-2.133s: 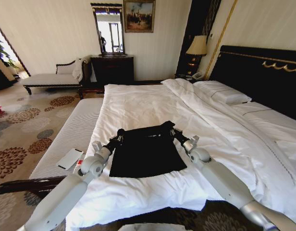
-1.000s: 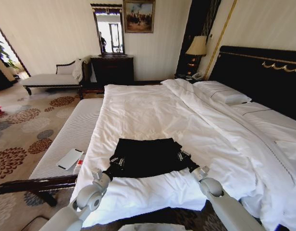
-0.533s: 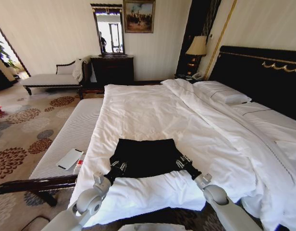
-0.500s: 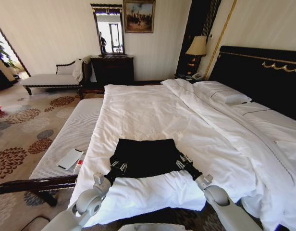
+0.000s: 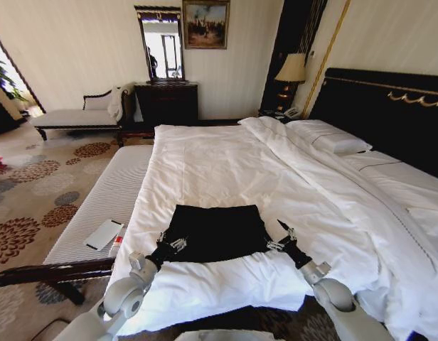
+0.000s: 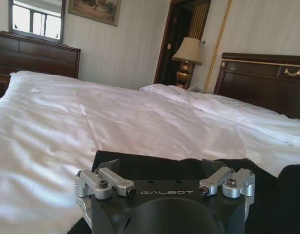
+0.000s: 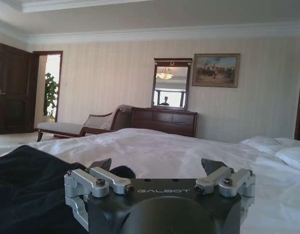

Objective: Fold the clothes on the bed.

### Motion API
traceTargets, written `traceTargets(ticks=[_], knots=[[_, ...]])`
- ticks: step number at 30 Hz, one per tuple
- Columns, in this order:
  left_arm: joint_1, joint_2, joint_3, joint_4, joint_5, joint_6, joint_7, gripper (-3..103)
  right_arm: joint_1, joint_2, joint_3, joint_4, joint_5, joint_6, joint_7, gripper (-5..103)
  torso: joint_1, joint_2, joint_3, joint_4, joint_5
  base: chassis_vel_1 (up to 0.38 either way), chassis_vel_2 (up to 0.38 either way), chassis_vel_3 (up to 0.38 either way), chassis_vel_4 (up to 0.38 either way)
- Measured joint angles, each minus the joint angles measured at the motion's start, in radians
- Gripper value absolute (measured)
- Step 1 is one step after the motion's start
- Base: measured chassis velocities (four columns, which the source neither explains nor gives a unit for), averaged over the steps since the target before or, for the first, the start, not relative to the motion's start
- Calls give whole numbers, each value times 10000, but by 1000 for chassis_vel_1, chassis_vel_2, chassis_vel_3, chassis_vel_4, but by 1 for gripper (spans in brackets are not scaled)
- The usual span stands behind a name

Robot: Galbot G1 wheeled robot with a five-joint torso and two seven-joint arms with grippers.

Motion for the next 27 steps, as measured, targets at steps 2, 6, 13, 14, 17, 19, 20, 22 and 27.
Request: traceTargets(ticks=[2, 6, 13, 14, 17, 19, 20, 22, 27], knots=[[-152, -31, -185, -32, -306, 150, -242, 100, -46, -256, 270, 320, 733, -567, 330, 100, 0, 1, 0, 0, 0, 0, 0, 0, 0], [-520, -112, -350, 98, -672, 335, -575, 100, 134, -708, 468, 639, 1927, -1276, 833, 100, 0, 0, 0, 1, -3, 0, 0, 0, 0], [-1025, -112, -638, 422, -1180, 574, -716, 100, 763, -1470, 431, 749, 4203, -2247, 1077, 100, 3, 0, 1, 1, -1, 0, 0, 0, 0], [-1103, -65, -663, 494, -1237, 607, -716, 100, 948, -1631, 337, 664, 4438, -2350, 1079, 100, 2, 0, 1, 2, 1, 0, 0, 0, 0], [-1323, 9, -655, 647, -1367, 696, -709, 100, 1372, -2020, 22, 394, 4810, -2546, 1065, 100, 2, 0, 1, 3, 0, 0, 0, 0, 0], [-1668, 36, -527, 864, -1501, 799, -705, 100, 1789, -2463, -400, 87, 5161, -2777, 1157, 100, 2, 0, 1, 2, 0, 0, 0, 0, 0], [-1879, 40, -437, 986, -1578, 871, -705, 100, 2089, -2716, -697, -111, 5502, -2935, 1249, 100, 2, 0, 1, 0, 0, 0, 0, 0, 0], [-2059, 52, -359, 1083, -1655, 958, -704, 100, 2310, -2859, -906, -254, 5763, -3044, 1309, 100, 2, 0, 1, -1, -2, 0, 0, 0, 0], [-3307, 248, 372, 1846, -2610, 1557, -799, 100, 4673, -3667, -2829, -1521, 7477, -4171, 1405, 100, 2, 0, 2, 3, -2, 0, 0, 0, 0]])
